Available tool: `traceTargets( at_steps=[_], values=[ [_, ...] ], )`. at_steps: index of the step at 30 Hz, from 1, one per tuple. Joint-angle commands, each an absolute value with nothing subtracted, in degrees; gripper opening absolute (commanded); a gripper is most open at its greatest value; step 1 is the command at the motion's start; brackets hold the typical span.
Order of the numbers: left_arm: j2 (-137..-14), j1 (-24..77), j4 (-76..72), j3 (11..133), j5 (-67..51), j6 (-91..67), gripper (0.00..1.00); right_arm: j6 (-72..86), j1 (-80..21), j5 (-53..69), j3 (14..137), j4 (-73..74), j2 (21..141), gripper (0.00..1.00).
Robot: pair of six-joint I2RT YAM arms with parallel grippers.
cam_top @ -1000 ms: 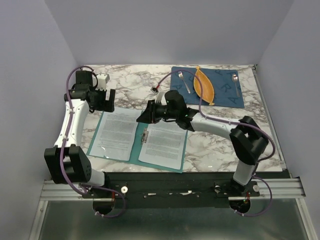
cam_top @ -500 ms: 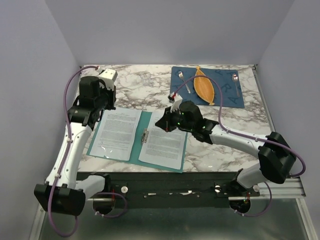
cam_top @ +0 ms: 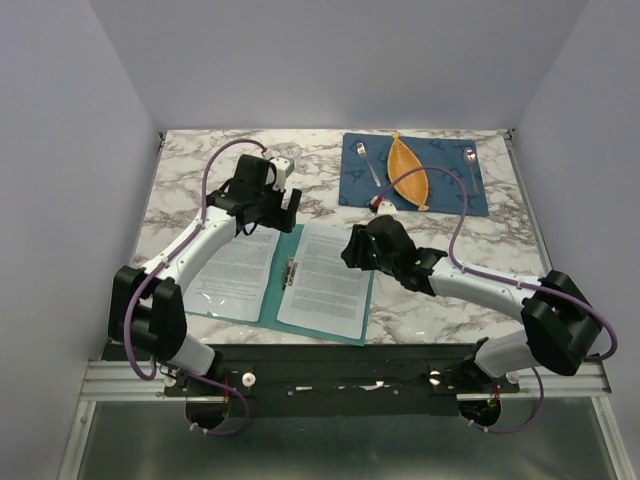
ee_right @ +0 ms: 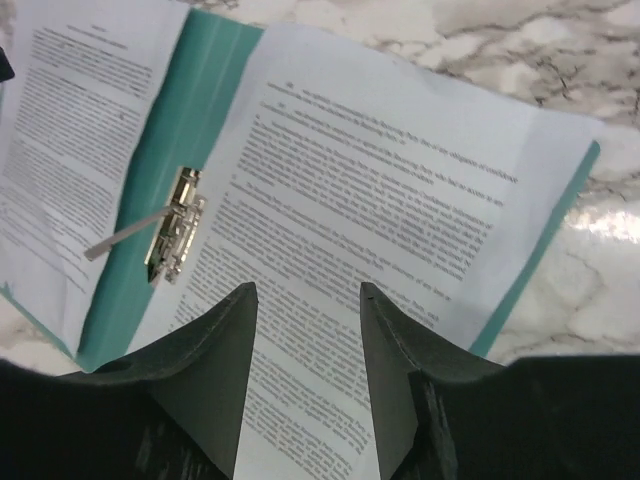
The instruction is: Put the files into the folder
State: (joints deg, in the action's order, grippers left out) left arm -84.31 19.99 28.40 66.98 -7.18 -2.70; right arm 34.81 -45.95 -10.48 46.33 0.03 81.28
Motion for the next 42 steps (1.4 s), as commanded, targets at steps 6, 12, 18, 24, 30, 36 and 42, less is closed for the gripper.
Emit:
traceTargets(
  at_steps=[6,12,18,24,30,36,42],
  values=[
    [-95.35,22.94,26.54,71.10,-5.63,-8.96,0.99,43.76,-45.26,-13.54,39.20,6.59,79.46,0.63],
    [-96.94,23.55,24.96,70.66,-5.71,-9.67,0.98,46.40,-45.18,-10.73,34.46,6.59,76.38,0.64],
    [-98.26,25.13,24.70,70.66,-5.80,-9.49,0.95,47.37,-45.18,-7.56,33.92,4.84,77.16,0.62],
    [-97.91,25.31,24.17,69.70,-6.07,-8.61,0.94,47.99,-45.18,-5.19,34.10,2.73,79.71,0.46],
    [-97.82,25.40,24.08,69.26,-6.06,-8.09,0.93,47.90,-45.18,-4.40,33.40,2.29,79.98,0.23],
    [-97.91,25.40,24.17,68.99,-5.80,-7.65,0.92,46.59,-45.18,-3.96,33.05,2.11,79.72,0.05],
    [-97.91,25.40,25.22,69.52,-6.06,-7.21,0.92,43.08,-45.26,-2.20,33.13,1.85,79.10,0.01]
  ],
)
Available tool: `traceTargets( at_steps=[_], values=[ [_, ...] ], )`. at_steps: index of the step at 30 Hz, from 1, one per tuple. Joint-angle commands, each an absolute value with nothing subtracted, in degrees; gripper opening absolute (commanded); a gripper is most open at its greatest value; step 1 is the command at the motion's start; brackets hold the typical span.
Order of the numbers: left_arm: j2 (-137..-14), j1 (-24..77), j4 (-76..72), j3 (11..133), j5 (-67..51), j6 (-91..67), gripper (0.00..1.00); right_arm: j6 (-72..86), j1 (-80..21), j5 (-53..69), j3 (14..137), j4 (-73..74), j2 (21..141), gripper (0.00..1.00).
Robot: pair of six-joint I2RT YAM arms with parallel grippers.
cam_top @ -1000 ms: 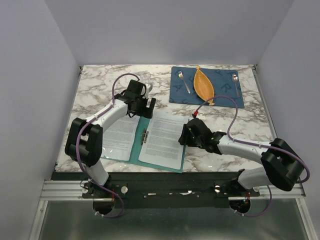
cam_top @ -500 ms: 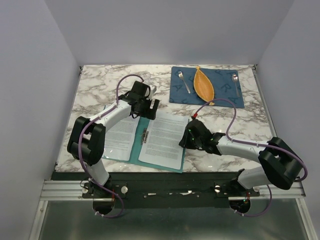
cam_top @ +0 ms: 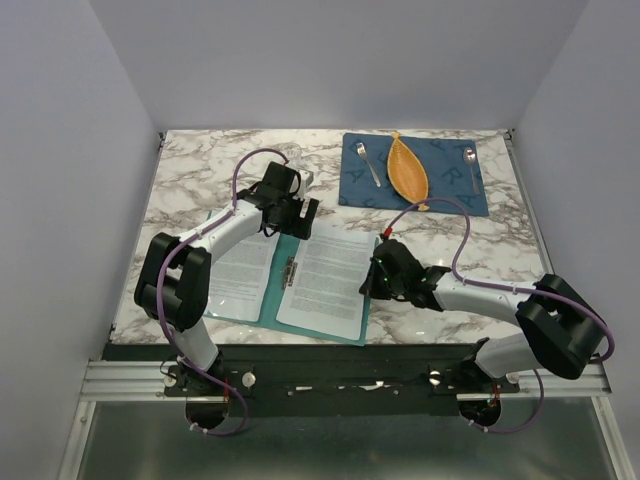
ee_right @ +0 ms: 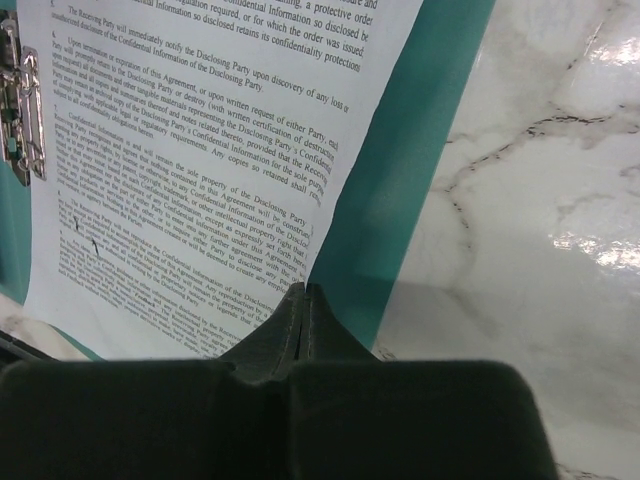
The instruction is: Put the files into the folder
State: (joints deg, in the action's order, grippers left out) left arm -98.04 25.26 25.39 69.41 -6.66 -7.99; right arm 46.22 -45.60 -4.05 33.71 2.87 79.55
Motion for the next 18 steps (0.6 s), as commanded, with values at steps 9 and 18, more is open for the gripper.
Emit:
traceTargets(
  at_steps=[9,18],
  values=[
    [-97.91,25.40,25.93,69.61,-5.80,-6.77,0.90,37.45,-45.18,-0.35,32.70,3.16,78.49,0.01],
    [-97.47,25.40,26.28,69.87,-5.71,-6.68,0.89,33.84,-45.18,-0.26,33.04,5.19,77.96,0.01]
  ],
)
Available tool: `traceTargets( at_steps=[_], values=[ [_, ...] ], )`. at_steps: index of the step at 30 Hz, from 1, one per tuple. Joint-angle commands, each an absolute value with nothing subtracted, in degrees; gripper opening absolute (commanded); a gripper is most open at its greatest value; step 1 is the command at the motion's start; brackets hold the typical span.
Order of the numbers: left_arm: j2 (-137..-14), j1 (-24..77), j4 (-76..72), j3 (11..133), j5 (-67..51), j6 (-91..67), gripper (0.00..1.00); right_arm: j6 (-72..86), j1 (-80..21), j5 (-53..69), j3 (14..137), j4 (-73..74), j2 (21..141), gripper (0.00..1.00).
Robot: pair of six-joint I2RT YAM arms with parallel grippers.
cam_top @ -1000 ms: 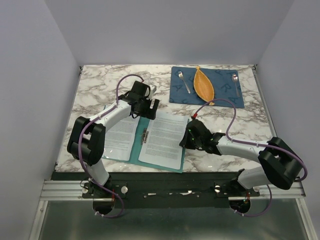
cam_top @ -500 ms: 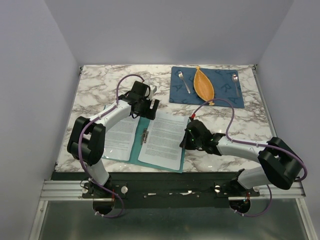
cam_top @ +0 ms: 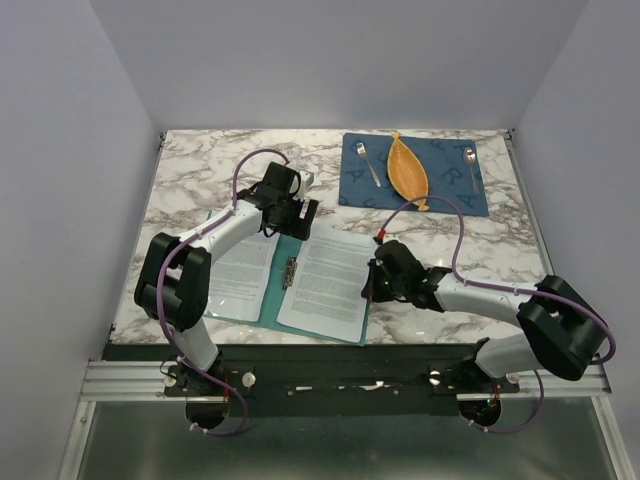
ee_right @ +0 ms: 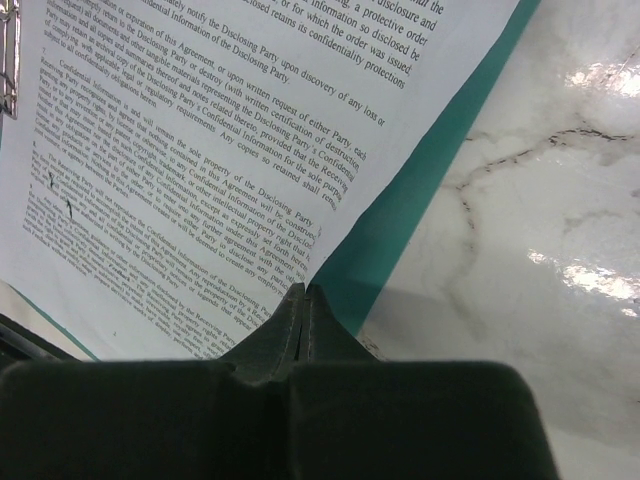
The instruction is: Put the files into the folder
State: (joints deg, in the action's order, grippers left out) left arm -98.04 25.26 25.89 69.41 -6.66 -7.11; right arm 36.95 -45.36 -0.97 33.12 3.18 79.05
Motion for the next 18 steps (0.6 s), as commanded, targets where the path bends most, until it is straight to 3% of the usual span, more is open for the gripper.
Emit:
traceTargets(
  at_steps=[1,18],
  values=[
    [-97.30,25.40,26.37,69.79,-5.71,-6.59,0.89,33.66,-45.18,-0.35,33.13,5.19,78.13,0.00],
    [-97.29,25.40,26.54,69.35,-5.27,-5.89,0.88,30.76,-45.26,4.13,39.38,5.10,84.11,0.01]
  ],
)
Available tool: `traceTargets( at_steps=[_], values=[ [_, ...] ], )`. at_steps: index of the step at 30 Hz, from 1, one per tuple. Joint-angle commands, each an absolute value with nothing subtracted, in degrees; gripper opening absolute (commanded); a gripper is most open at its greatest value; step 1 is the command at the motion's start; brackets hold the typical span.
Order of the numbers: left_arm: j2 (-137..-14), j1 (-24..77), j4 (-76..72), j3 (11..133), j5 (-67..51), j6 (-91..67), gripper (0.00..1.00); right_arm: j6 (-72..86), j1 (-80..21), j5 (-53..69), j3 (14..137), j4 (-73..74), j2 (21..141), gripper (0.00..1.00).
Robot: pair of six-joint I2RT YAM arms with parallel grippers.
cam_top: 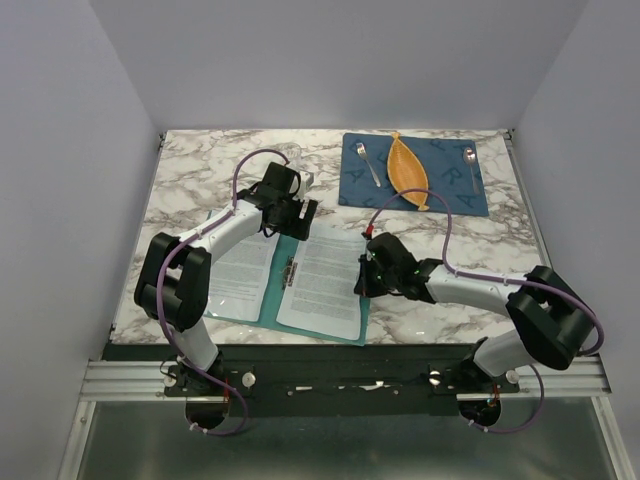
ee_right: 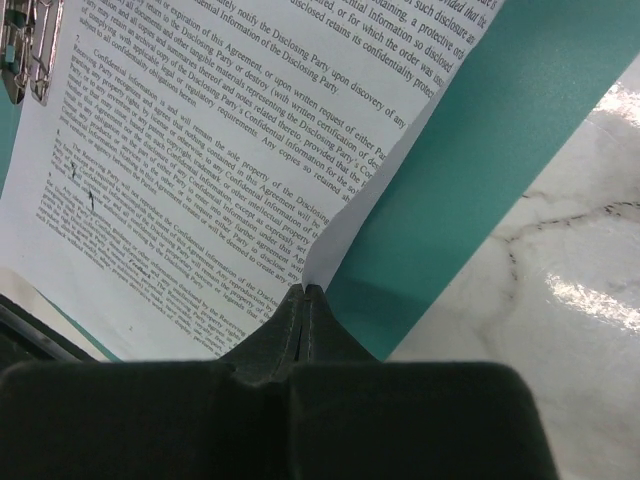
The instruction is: Put the files into the folder
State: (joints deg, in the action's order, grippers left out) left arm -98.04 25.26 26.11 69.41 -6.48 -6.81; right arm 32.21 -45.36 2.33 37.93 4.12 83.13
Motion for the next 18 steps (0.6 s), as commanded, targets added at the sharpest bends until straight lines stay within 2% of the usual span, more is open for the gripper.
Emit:
traceTargets(
  at_steps=[1,2,5,8,9,12,15,18],
  values=[
    [-97.47,25.40,26.54,69.35,-5.27,-5.89,0.87,30.76,-45.18,4.22,39.29,5.10,84.29,0.01],
    [-97.56,25.40,26.63,69.26,-5.27,-5.80,0.87,30.76,-45.18,4.22,39.29,5.27,84.29,0.01],
    [-98.00,25.49,26.46,69.08,-4.40,-5.80,0.87,30.67,-45.18,4.13,39.37,6.24,84.29,0.13],
    [-98.35,25.84,25.75,68.38,-3.52,-5.80,0.87,31.02,-45.18,3.87,39.11,6.85,84.02,0.31],
    [-98.44,26.19,25.58,68.29,-3.08,-5.71,0.87,31.29,-45.18,3.87,39.11,7.03,84.02,0.42],
    [-99.31,26.63,25.05,68.47,-1.94,-5.01,0.87,31.46,-45.26,3.52,39.37,7.38,83.94,0.56],
    [-100.46,27.07,25.14,69.34,-1.67,-4.75,0.87,31.03,-45.26,3.08,39.99,7.65,84.20,0.63],
    [-101.25,27.42,25.05,70.05,-1.23,-4.40,0.87,30.41,-45.18,2.99,41.30,8.08,85.25,0.65]
  ],
)
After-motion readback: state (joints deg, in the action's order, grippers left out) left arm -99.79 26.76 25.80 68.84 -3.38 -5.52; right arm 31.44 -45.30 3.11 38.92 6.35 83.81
